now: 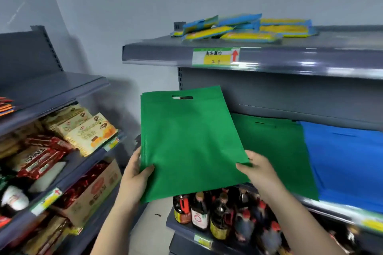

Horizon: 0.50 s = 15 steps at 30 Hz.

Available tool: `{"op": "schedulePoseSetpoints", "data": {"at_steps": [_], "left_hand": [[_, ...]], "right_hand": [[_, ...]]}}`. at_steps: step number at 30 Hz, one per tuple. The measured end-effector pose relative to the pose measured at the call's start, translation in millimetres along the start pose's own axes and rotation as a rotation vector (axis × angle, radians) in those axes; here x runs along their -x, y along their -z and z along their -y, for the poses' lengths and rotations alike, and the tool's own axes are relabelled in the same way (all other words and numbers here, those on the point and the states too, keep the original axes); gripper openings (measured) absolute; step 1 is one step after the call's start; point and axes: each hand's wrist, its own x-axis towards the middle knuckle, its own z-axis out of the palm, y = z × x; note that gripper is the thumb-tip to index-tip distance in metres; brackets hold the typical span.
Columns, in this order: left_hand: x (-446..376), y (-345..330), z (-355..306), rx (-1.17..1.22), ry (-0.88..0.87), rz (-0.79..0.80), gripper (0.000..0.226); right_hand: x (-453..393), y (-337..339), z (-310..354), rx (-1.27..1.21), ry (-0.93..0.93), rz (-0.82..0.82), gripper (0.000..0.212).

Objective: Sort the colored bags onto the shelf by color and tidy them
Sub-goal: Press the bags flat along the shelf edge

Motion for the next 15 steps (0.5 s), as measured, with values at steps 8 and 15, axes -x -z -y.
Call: {"op": "schedulePoseSetpoints", "data": {"at_steps": [8, 15], "left_hand": [[-6, -93, 4, -0.131, -0.040, 0.178, 0.053], [-22, -155, 9, -0.367, -0.068, 0.320, 0.050]], "right_hand": [[44, 77, -28, -0.043, -0.133, -0.256, 0.030], [50, 113, -47, -0.053, -0.200, -0.436, 0.031]]}}
